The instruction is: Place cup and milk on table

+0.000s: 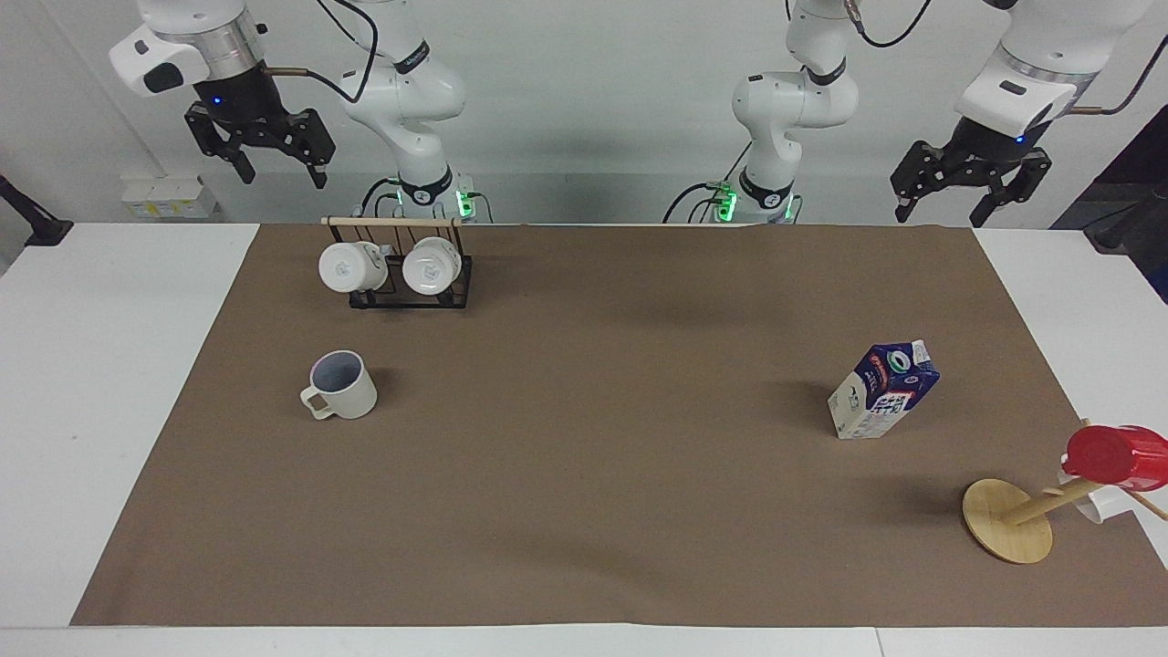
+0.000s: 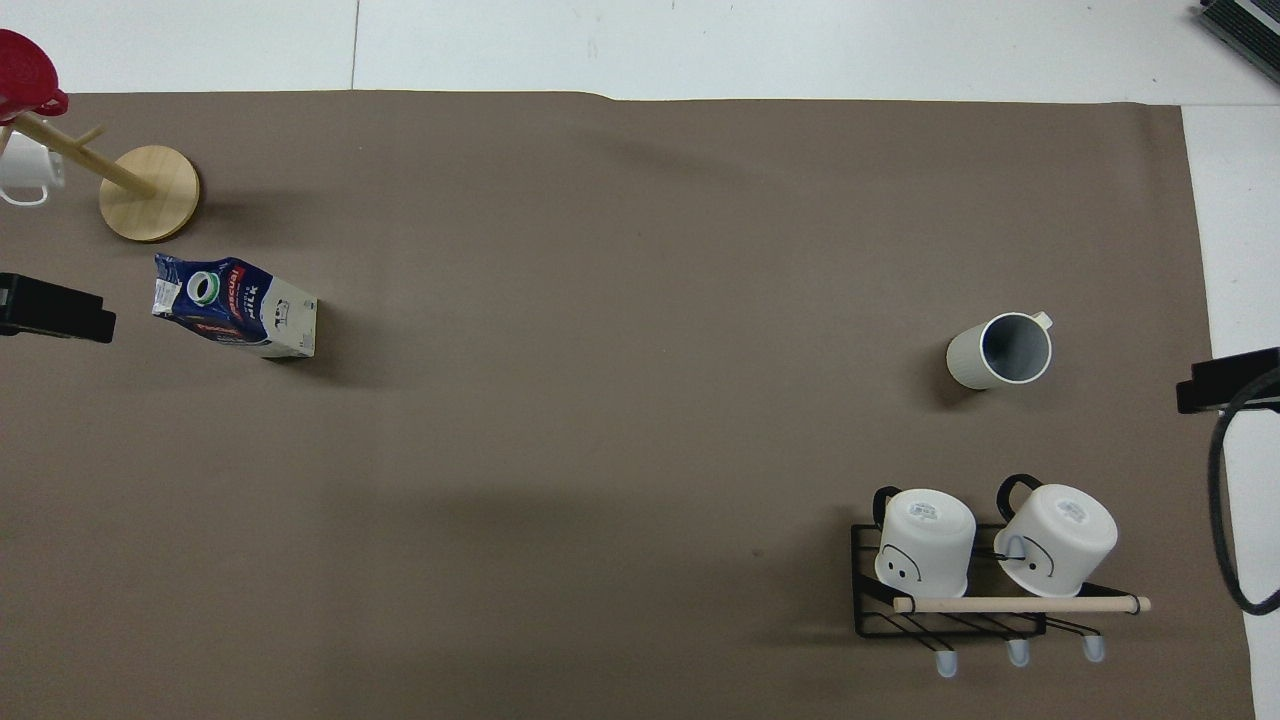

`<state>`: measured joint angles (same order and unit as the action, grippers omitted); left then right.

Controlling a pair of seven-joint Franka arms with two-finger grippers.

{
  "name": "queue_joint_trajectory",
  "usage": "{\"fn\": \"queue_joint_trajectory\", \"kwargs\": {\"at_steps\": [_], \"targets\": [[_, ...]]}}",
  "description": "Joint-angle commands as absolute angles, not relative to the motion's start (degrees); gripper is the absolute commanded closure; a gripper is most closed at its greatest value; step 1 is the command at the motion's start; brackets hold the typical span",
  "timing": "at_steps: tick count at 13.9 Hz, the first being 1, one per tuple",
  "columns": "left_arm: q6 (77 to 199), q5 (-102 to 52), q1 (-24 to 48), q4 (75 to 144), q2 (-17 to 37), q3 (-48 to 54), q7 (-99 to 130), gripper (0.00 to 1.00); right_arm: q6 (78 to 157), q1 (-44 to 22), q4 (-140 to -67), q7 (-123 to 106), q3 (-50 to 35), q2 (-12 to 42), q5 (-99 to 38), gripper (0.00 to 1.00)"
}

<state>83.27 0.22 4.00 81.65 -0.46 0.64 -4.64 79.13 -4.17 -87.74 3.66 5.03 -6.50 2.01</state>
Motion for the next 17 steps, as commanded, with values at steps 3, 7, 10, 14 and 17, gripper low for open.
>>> {"fn": "queue_joint_trajectory", "kwargs": {"at_steps": [3,7,10,14,17], "targets": [[82.4,-0.1,3.1,80.1,0.1,1.1,-5.7,0.0,79.9,-3.7,-89.8,2.3,4.7,-8.3,2.1,0.0],[81.7,-0.2,3.2,80.2,-0.1,1.1,-5.4,0.0,79.9,-3.7,-89.8,2.3,4.7,-8.3,2.0,0.0],[81.7,-0.2,3.2,80.2,-0.1,1.1,-5.4,0.0,79.9,-3.7,-89.8,2.3,4.7,-8.3,1.9,0.0],[81.7,-0.2,3.2,80.2,-0.1,1.1,-5.4,0.0,79.9,-3.7,-89.8,2.4,4.7,-8.3,1.9,0.0],[81.7,-0.2,3.2,80.3,-0.1,1.1,-5.4,0.0,79.7,-3.7,-89.7,2.5,4.7,-8.2,1.9,0.0]]}}
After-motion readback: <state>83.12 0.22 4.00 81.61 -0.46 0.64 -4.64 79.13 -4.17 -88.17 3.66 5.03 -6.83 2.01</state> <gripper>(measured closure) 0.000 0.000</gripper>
